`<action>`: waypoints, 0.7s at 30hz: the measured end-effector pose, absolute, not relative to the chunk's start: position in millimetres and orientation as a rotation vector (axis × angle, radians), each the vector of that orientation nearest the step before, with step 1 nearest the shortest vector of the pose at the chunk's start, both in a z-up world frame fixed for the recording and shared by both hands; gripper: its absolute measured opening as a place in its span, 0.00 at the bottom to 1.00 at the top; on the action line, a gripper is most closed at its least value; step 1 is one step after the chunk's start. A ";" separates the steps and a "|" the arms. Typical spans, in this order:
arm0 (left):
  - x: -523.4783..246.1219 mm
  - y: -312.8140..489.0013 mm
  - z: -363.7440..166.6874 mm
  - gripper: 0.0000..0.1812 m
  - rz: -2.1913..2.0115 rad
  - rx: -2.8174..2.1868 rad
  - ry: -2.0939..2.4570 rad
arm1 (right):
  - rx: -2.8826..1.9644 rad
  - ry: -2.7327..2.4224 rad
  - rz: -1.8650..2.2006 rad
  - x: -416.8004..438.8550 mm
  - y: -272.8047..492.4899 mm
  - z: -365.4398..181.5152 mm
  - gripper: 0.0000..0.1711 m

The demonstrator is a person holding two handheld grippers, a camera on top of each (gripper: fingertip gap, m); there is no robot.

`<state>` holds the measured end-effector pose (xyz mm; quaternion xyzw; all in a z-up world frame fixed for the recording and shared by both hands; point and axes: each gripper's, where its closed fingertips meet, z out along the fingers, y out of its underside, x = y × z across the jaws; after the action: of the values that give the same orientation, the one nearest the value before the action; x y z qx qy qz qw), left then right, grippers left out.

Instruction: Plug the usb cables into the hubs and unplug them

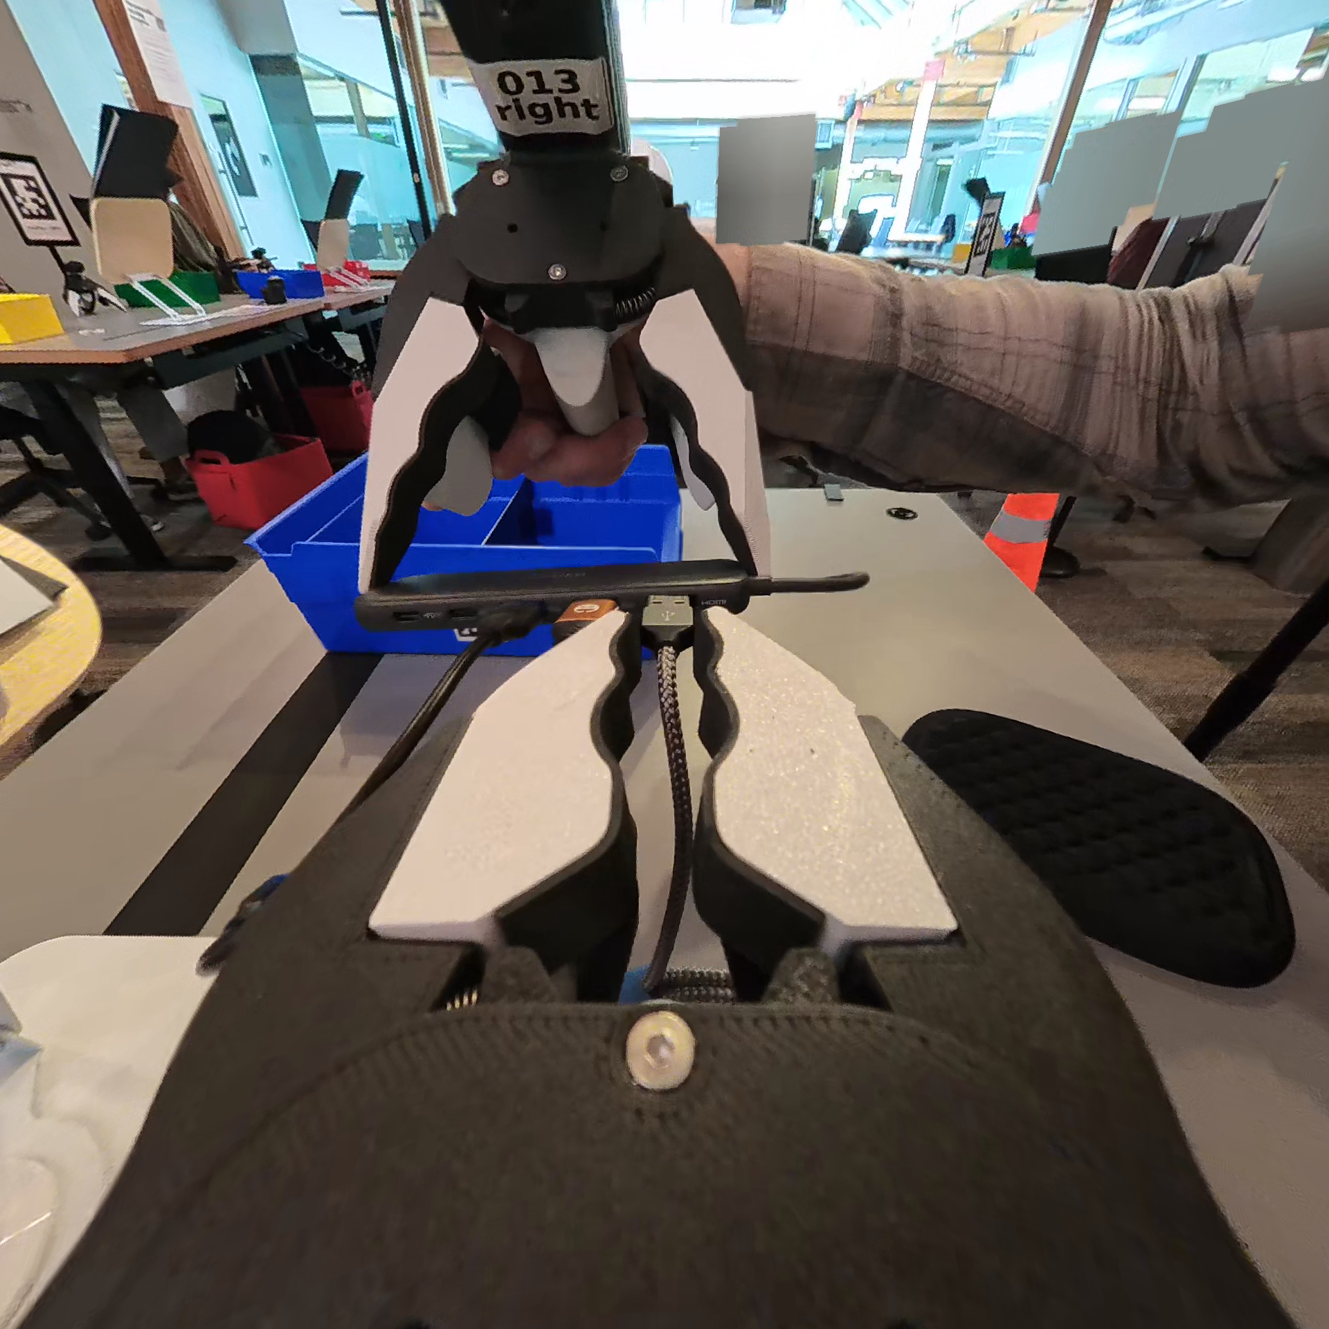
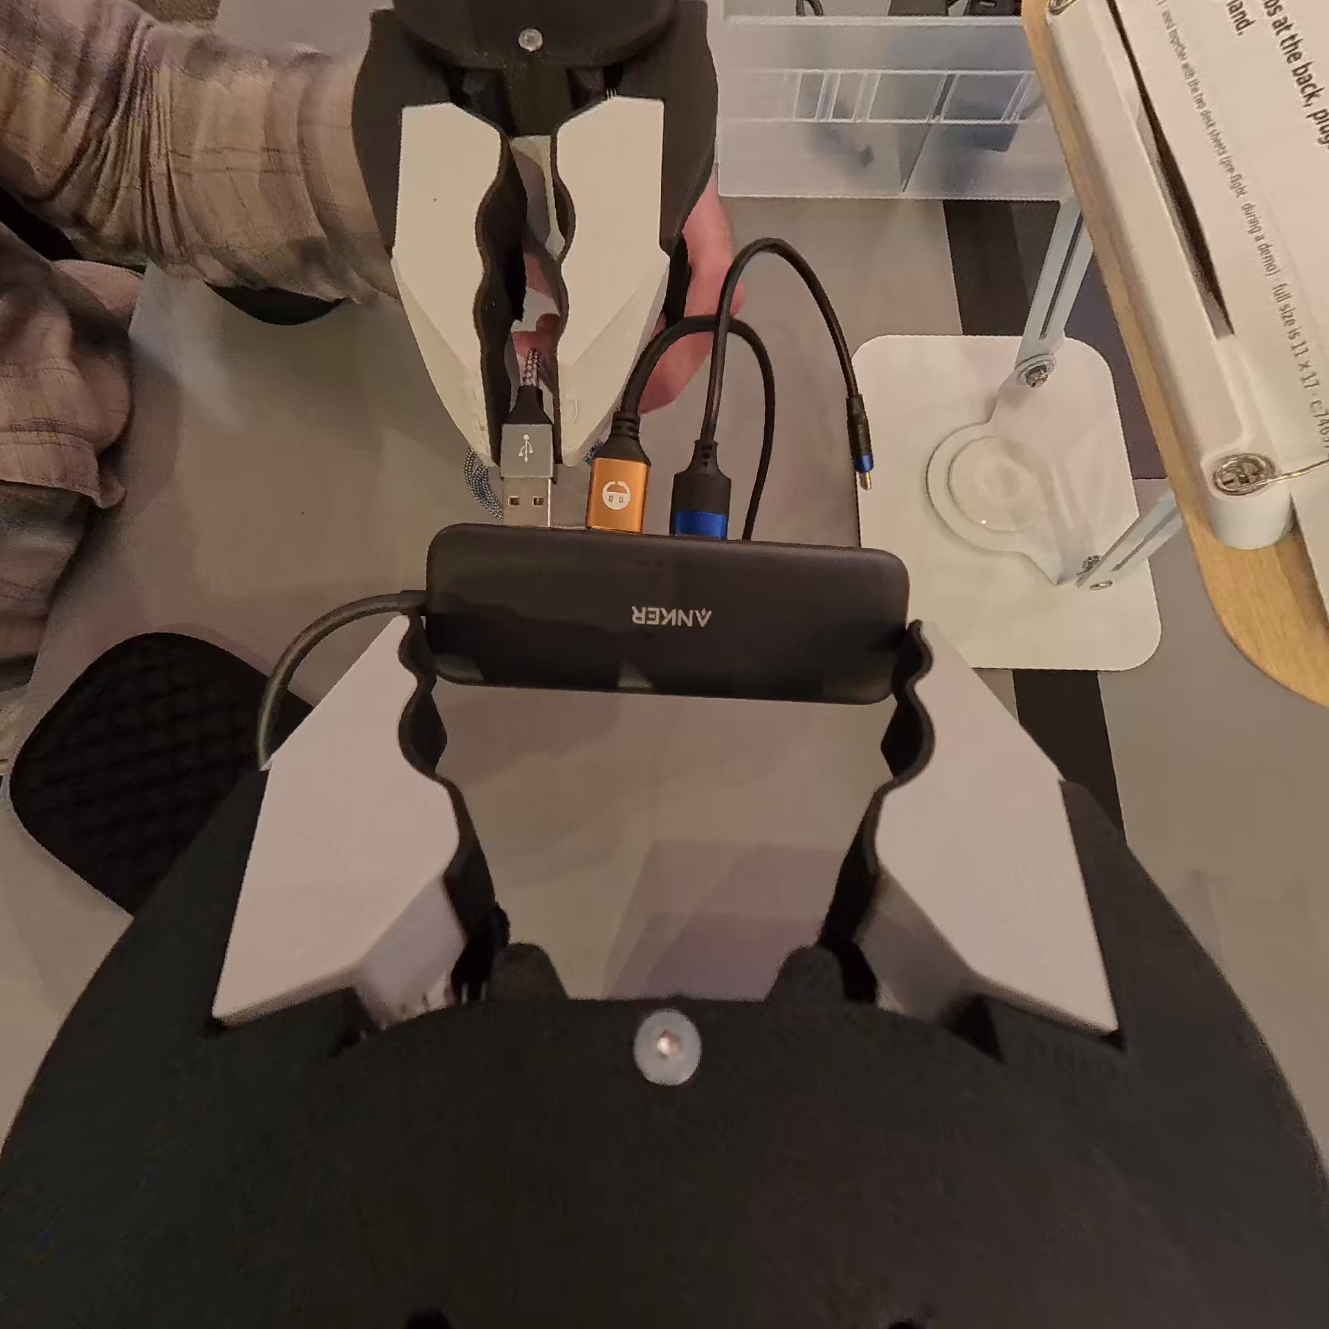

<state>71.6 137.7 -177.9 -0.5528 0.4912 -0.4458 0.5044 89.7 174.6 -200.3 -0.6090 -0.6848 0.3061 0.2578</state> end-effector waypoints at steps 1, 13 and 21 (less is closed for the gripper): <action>71.9 137.8 -178.5 0.08 -1.054 -1.337 1.196 | -1.654 -1.860 0.822 90.0 174.7 -201.2 0.73; 47.7 114.2 -198.3 0.08 -0.815 -1.388 1.398 | -1.755 -1.900 0.670 107.1 173.6 -250.5 0.73; 20.2 98.0 -171.1 0.08 -0.738 -1.161 1.272 | -1.805 -1.959 0.551 95.5 159.9 -315.4 0.73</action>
<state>20.2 98.0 -171.1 -0.4992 0.5470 -0.3174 0.5923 95.5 159.9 -315.4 -0.6488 -0.7044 0.1980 0.2091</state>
